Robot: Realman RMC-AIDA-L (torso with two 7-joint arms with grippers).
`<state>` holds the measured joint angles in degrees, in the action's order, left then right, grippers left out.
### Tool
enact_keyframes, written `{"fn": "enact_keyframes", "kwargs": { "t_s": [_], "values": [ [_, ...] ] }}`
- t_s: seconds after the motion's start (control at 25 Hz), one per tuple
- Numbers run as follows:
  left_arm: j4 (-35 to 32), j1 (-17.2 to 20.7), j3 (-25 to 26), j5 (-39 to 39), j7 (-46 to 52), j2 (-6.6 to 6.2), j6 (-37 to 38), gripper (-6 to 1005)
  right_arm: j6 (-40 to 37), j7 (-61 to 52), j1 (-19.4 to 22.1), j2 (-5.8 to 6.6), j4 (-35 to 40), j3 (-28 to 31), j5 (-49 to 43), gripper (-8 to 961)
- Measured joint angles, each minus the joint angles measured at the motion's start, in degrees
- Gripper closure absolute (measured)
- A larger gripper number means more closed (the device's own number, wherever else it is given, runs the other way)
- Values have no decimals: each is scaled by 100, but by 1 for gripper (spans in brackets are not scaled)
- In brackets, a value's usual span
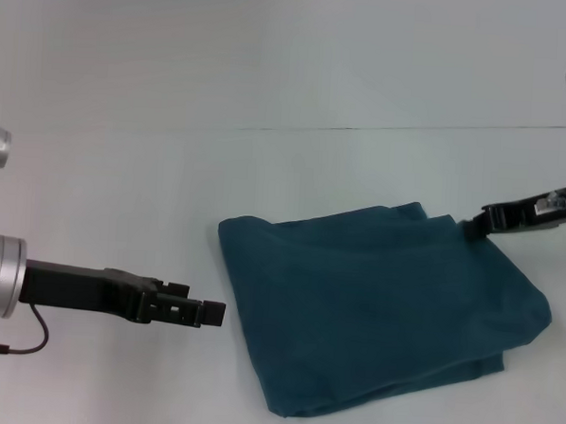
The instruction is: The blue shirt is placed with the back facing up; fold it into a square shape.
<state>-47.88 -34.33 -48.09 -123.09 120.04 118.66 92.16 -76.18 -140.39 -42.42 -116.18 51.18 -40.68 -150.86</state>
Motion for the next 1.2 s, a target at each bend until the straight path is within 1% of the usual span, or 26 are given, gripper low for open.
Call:
{"fn": "enact_keyframes", "kwargs": {
  "t_s": [0.2, 0.32, 0.48, 0.6, 0.76, 0.84, 1.04, 1.12, 1.2],
  "values": [
    [15, 14, -8, -14, 8, 0, 13, 81, 104, 343, 17, -106, 169, -33, -24, 945],
    [25, 20, -13, -18, 20, 0, 18, 83, 129, 365, 20, -121, 183, -190, -107, 945],
    [32, 22, -16, -21, 40, 0, 39, 87, 145, 104, 6, -145, 173, -366, -437, 944],
    [35, 23, -16, -22, 44, 3, 54, 89, 147, -55, -14, -159, 175, -426, -610, 920],
    [43, 24, -15, -23, 45, 8, 58, 93, 116, -242, -8, -154, 230, -400, -610, 889],
    [37, 23, -6, -29, 46, 8, 69, 94, 30, -382, 17, -96, 299, -357, -495, 873],
    [14, 24, 16, -92, 46, 9, 93, 99, -406, -434, 27, 138, 331, -25, -139, 834],
    [8, 24, 11, -94, 46, 9, 99, 100, -429, -457, 36, 180, 335, 96, -83, 818],
    [2, 24, 13, -94, 46, 8, 104, 102, -372, -480, 50, 192, 321, 222, -70, 803]
  ]
}}
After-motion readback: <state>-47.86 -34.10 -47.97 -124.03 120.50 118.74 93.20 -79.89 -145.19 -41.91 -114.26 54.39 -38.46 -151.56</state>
